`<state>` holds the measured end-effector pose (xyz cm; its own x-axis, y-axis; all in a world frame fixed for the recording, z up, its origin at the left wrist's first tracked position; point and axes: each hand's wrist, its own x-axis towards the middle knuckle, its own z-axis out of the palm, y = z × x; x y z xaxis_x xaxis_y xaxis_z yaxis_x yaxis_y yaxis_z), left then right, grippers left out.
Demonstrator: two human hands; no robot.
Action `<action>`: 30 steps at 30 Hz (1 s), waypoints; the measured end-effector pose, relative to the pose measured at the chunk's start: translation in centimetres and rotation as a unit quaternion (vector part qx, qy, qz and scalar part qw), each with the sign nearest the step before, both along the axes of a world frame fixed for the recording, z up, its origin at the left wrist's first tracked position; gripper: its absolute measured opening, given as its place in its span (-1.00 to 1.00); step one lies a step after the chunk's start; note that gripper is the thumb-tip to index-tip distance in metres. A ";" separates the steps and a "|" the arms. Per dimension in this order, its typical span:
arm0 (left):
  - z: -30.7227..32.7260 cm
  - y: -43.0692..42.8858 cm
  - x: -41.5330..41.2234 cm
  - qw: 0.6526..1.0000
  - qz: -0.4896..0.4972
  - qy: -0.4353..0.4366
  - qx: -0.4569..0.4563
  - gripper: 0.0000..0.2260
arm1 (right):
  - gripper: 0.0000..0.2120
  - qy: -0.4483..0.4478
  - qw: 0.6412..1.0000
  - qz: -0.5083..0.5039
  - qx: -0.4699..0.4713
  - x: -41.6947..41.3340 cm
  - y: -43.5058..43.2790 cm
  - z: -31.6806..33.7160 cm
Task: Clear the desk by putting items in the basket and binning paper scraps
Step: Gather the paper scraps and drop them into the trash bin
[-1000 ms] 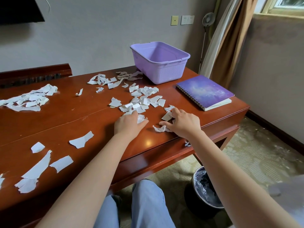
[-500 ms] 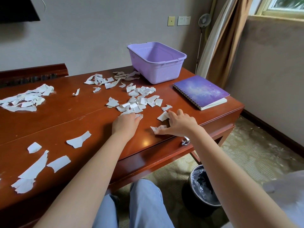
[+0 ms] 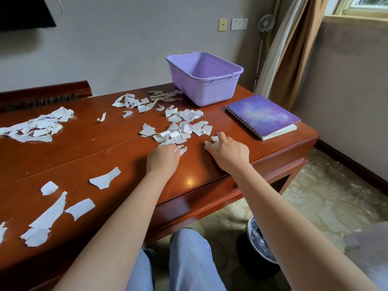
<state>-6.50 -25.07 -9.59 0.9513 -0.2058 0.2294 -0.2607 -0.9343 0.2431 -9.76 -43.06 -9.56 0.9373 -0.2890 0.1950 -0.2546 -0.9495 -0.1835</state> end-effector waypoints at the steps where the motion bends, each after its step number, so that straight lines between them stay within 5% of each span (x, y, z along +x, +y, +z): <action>1: 0.1 0.0 0.0 1.000 0.001 -0.001 -0.009 -0.68 | -0.51 -0.003 1.000 0.000 0.000 0.1 0.0 0.0; 12: 0.4 0.4 -0.6 0.996 0.005 -0.071 -0.061 -0.71 | -0.79 -0.085 0.996 -0.023 0.000 -0.2 0.2 -0.7; 19: 0.8 0.5 -1.4 0.992 -0.006 -0.086 -0.088 -0.73 | -0.82 -0.188 0.969 -0.110 0.118 -1.6 0.3 -1.0; 30: 2.0 -0.5 -1.4 0.993 -0.003 -0.086 -0.079 -0.71 | -0.80 -0.225 0.967 -0.012 0.119 -1.3 -1.1 0.3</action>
